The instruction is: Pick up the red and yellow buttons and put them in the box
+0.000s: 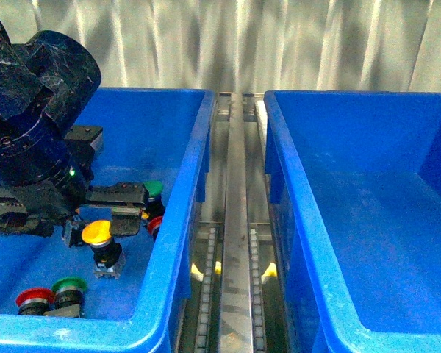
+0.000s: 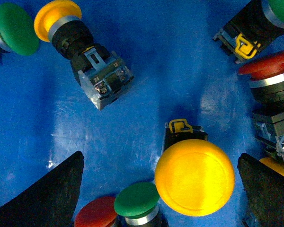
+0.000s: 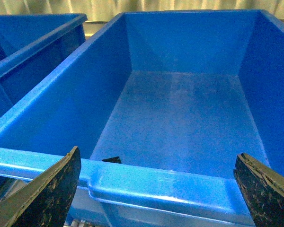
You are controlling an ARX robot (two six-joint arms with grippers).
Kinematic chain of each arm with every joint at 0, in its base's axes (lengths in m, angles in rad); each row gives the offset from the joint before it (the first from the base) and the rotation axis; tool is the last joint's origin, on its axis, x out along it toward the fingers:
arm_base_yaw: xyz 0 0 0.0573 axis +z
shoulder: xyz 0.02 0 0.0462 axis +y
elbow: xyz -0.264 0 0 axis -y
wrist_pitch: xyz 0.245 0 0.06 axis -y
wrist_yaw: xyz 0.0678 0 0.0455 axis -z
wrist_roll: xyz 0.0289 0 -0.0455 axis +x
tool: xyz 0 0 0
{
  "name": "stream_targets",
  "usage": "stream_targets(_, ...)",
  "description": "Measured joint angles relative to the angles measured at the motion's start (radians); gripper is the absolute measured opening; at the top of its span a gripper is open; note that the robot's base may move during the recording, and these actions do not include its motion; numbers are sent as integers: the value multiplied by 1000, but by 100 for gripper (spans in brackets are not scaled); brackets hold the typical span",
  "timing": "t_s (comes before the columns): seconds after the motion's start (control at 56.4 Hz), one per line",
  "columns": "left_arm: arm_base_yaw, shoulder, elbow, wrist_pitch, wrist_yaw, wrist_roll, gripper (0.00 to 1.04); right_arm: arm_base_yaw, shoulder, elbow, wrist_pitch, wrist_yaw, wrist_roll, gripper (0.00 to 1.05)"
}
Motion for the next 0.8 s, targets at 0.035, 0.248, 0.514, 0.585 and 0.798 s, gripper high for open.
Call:
stream_targets(0.035, 0, 5, 2, 2, 2, 0, 97, 0, 0, 0, 0, 0, 0, 98)
stream_targets(0.248, -12, 38, 14, 16, 8, -3, 77, 0, 0, 0, 0, 0, 0, 98)
stream_targets(0.514, -31, 43, 19, 28, 2, -4, 38, 0, 0, 0, 0, 0, 0, 98)
stream_targets(0.585, -31, 43, 21, 29, 0, -5, 36, 0, 0, 0, 0, 0, 0, 98)
stream_targets(0.798, -26, 38, 17, 45, 3, -5, 36, 0, 0, 0, 0, 0, 0, 98)
